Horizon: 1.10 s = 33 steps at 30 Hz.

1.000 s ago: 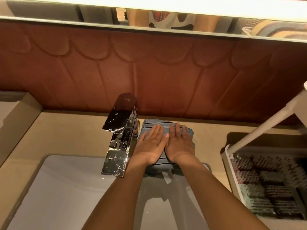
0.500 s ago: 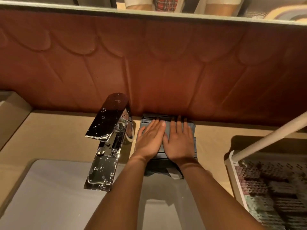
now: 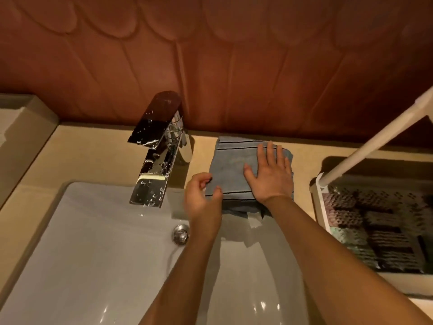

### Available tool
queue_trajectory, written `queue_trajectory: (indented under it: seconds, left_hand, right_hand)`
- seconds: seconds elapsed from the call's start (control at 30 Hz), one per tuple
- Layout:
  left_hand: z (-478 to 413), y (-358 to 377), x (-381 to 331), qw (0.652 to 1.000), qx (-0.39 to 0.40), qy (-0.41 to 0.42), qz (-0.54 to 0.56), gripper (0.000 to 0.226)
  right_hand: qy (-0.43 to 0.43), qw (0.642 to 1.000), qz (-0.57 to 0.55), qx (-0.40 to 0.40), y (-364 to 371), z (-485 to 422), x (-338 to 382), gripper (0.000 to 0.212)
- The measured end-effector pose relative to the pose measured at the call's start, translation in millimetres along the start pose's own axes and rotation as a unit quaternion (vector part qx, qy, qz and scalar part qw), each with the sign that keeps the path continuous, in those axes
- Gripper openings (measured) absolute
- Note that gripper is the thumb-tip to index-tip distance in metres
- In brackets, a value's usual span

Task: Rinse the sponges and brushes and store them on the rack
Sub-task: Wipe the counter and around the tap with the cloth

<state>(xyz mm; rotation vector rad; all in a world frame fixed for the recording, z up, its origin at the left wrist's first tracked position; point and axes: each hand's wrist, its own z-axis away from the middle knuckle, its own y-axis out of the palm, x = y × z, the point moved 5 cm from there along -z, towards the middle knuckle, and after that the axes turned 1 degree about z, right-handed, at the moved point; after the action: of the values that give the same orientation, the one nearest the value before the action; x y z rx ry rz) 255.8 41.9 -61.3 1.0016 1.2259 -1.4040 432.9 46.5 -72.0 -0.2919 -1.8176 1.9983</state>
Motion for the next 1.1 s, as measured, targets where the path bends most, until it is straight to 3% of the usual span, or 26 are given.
queue_trajectory:
  seconds: [0.07, 0.1, 0.2, 0.27, 0.53, 0.7, 0.9, 1.0, 1.1]
  left_hand:
    - [15, -10, 9, 0.996, -0.077, -0.054, -0.002, 0.025]
    - [19, -10, 20, 0.991, -0.078, -0.106, -0.012, 0.028]
    - [27, 9, 39, 0.964, 0.029, -0.264, 0.012, 0.045]
    - [30, 24, 38, 0.958, 0.101, -0.261, 0.066, 0.035]
    - [48, 26, 36, 0.963, 0.170, -0.203, 0.049, 0.025]
    - [56, 19, 29, 0.960, 0.200, -0.170, 0.096, 0.004]
    - [78, 10, 34, 0.935, 0.215, -0.259, 0.111, 0.024]
    - [89, 2, 31, 0.903, 0.272, -0.315, 0.103, 0.030]
    - [101, -2, 24, 0.895, 0.336, -0.290, 0.047, 0.034]
  right_hand:
    - [0.019, 1.000, 0.013, -0.002, 0, 7, -10, 0.067]
    - [0.026, 0.999, 0.020, -0.005, 0, 11, -15, 0.067]
    - [0.038, 0.999, 0.031, -0.013, 2, 23, -27, 0.067]
    - [0.047, 0.998, 0.028, -0.017, 3, 34, -32, 0.067]
    - [0.037, 0.998, 0.052, -0.015, 6, 62, -37, 0.068]
    - [0.016, 0.997, 0.068, -0.007, 7, 79, -38, 0.070]
    - [0.001, 0.999, 0.051, 0.008, 5, 101, -38, 0.070]
    - [-0.003, 0.999, 0.034, 0.017, 7, 116, -39, 0.070]
    - [-0.011, 1.000, 0.021, 0.011, 11, 138, -39, 0.075]
